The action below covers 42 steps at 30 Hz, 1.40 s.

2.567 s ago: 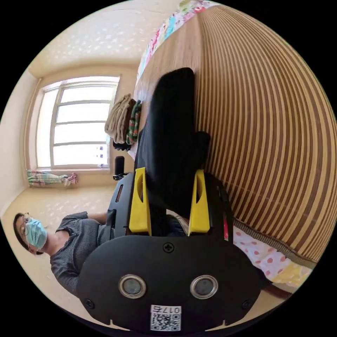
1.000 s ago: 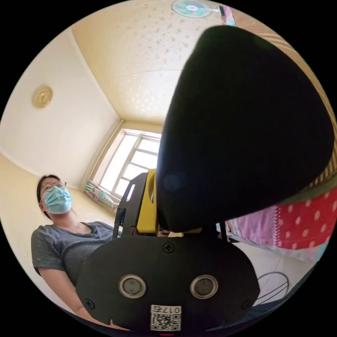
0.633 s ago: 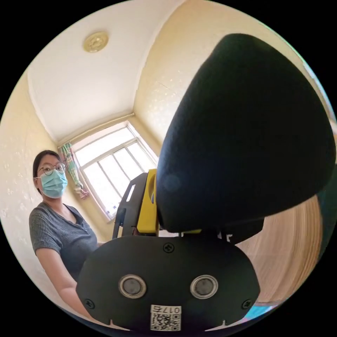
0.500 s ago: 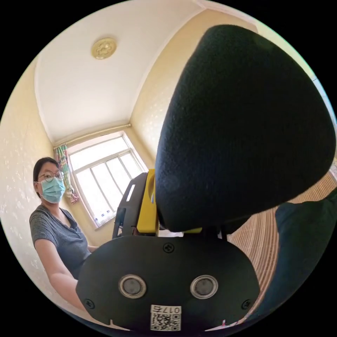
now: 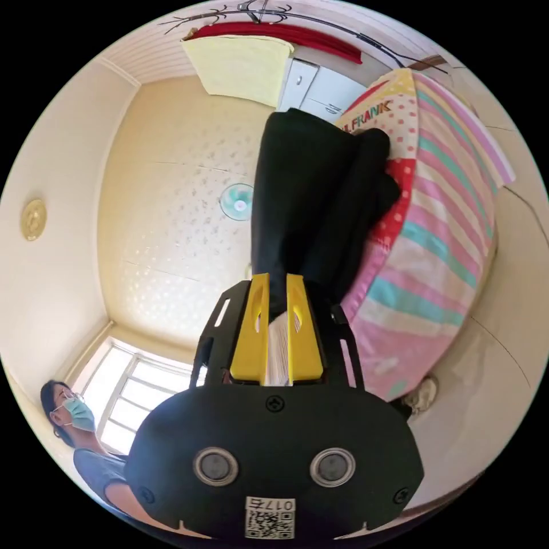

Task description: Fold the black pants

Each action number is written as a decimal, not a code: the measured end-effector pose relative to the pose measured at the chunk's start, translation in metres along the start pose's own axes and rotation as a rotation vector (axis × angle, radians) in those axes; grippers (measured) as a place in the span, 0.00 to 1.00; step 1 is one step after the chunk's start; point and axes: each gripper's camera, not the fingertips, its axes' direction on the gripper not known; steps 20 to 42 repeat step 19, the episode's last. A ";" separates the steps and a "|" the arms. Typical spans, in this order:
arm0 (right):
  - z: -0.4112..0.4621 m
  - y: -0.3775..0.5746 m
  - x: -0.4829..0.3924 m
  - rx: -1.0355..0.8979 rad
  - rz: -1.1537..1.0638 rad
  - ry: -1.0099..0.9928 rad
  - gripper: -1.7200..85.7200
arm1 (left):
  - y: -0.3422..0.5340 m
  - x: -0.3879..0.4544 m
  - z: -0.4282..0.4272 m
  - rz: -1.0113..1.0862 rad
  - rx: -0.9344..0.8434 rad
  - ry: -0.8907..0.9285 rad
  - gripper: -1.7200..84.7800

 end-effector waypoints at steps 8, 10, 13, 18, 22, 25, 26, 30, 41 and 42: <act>0.161 0.128 -0.089 -0.873 -0.308 0.421 0.03 | 0.033 0.053 -0.117 0.112 0.399 -0.408 0.03; 0.187 0.151 -0.119 -0.978 -0.439 0.533 0.03 | 0.057 0.068 -0.183 0.107 0.620 -0.553 0.06; 0.211 0.173 -0.160 -1.045 -0.548 0.440 0.03 | 0.079 0.072 -0.262 0.044 0.826 -0.698 0.09; 0.219 0.186 -0.191 -1.065 -0.564 0.134 0.03 | 0.090 -0.018 -0.354 -0.328 0.985 -0.467 0.19; 0.219 0.190 -0.192 -1.064 -0.555 0.106 0.03 | 0.085 -0.046 -0.360 -0.401 0.965 -0.407 0.21; 0.219 0.190 -0.192 -1.064 -0.555 0.106 0.03 | 0.085 -0.046 -0.360 -0.401 0.965 -0.407 0.21; 0.219 0.190 -0.192 -1.064 -0.555 0.106 0.03 | 0.085 -0.046 -0.360 -0.401 0.965 -0.407 0.21; 0.219 0.190 -0.192 -1.064 -0.555 0.106 0.03 | 0.085 -0.046 -0.360 -0.401 0.965 -0.407 0.21; 0.219 0.190 -0.192 -1.064 -0.555 0.106 0.03 | 0.085 -0.046 -0.360 -0.401 0.965 -0.407 0.21; 0.219 0.190 -0.192 -1.064 -0.555 0.106 0.03 | 0.085 -0.046 -0.360 -0.401 0.965 -0.407 0.21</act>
